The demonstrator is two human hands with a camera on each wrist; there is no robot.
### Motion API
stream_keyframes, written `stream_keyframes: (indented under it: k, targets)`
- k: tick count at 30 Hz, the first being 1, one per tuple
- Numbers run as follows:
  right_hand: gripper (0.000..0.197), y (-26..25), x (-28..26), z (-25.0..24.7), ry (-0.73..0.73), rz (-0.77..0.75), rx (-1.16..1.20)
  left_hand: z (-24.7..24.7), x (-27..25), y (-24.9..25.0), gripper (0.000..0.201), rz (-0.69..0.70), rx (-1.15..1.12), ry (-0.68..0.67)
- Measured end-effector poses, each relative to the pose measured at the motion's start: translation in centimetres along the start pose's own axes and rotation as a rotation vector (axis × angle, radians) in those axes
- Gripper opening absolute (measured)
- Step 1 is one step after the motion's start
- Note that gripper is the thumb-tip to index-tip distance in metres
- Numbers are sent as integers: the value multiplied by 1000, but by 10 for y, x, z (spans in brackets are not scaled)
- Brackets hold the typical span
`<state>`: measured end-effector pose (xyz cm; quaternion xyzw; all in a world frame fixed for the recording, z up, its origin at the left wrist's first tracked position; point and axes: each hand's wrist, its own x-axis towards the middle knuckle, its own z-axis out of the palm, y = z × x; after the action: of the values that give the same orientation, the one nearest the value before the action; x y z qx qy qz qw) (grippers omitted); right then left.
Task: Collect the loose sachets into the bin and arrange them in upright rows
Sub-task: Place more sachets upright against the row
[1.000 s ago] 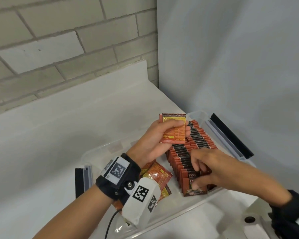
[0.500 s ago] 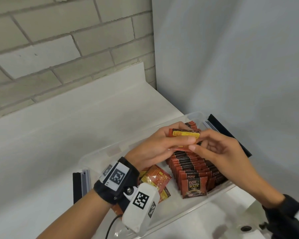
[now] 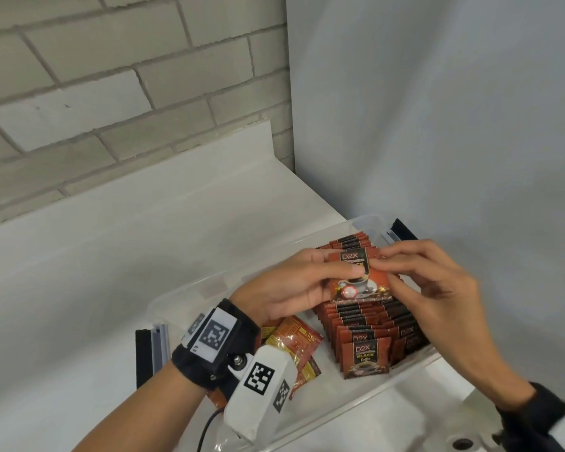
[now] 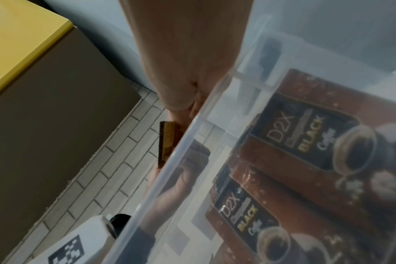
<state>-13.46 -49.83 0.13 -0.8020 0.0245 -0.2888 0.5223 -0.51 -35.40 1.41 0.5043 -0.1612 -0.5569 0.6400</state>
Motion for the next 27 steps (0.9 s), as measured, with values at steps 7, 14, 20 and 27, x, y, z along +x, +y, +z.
stream_keyframes:
  k: [7, 14, 20, 27]
  targets:
    - [22, -8, 9, -4, -6, 184, 145, 1, -2, 2, 25, 74, 74, 42]
    - [24, -22, 23, -18, -434, 297, -15, 3, -8, 4, 23, 28, 385, -30]
    - [15, -35, 17, -30, -807, 246, -356, 0, -28, 37, 16, 59, 809, -14]
    - [11, -30, 12, -1, -1105, -7, -846, 23, -19, 16, 15, -36, 1364, -29]
